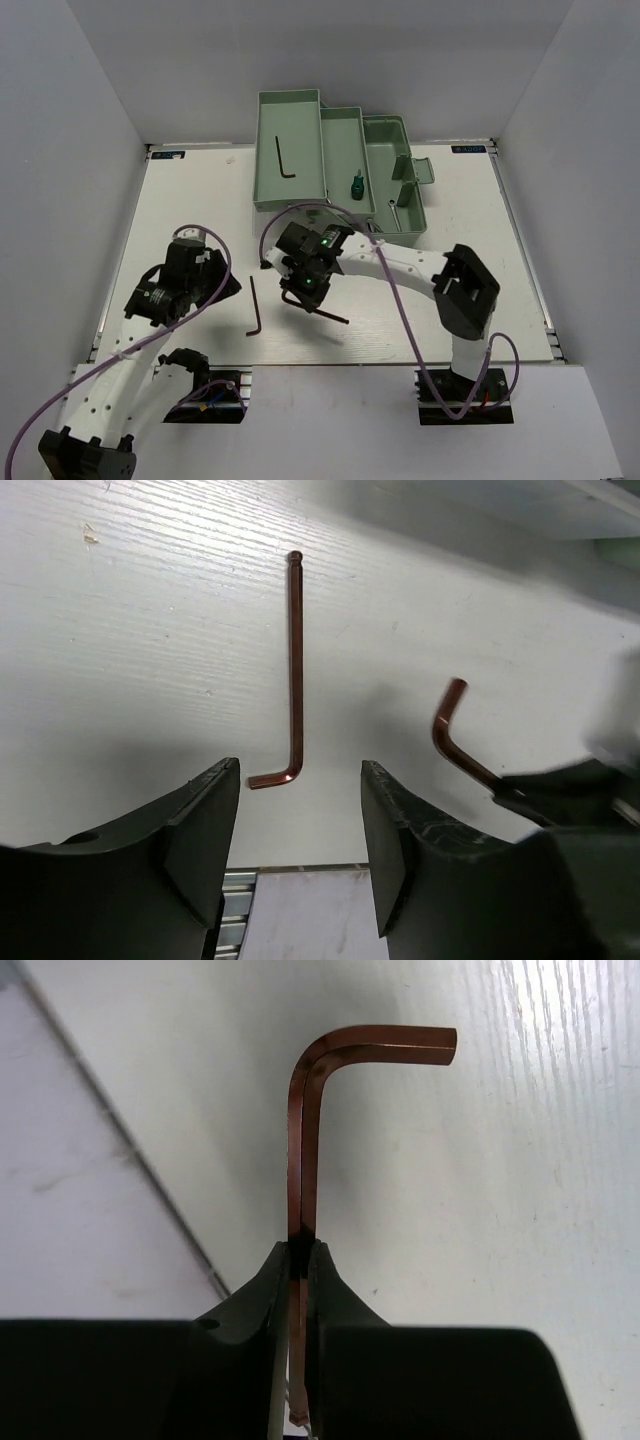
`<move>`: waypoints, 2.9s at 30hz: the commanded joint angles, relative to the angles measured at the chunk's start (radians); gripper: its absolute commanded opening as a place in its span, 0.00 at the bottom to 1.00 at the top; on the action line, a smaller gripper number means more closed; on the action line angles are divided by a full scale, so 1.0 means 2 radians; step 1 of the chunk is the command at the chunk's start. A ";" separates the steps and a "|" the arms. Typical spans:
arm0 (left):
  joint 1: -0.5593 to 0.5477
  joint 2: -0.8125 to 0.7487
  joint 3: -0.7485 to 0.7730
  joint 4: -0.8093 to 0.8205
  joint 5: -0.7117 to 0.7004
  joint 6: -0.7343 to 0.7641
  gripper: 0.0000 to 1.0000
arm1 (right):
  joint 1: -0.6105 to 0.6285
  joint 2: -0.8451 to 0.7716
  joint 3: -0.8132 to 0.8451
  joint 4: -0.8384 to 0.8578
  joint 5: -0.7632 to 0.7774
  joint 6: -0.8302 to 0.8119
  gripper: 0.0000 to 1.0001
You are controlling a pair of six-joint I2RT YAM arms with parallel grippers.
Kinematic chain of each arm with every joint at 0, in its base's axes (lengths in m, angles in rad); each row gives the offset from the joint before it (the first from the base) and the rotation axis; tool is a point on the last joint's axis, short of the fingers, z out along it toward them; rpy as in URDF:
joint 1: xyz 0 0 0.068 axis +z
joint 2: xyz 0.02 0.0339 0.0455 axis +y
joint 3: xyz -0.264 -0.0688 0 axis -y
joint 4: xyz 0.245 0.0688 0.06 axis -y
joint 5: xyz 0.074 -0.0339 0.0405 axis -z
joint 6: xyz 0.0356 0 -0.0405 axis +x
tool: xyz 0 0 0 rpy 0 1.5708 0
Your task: Sort the tools into containers
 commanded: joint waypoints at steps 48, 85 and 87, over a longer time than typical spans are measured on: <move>-0.070 0.268 -0.040 0.188 -0.018 -0.015 0.60 | -0.154 0.072 0.339 0.236 0.183 -0.046 0.49; -0.185 0.395 -0.001 0.128 -0.122 -0.058 0.00 | -0.304 -0.382 -0.182 0.199 0.096 0.097 0.77; -0.191 0.372 0.009 0.123 -0.105 -0.041 0.00 | -0.313 -0.396 -0.191 0.191 0.106 0.095 0.79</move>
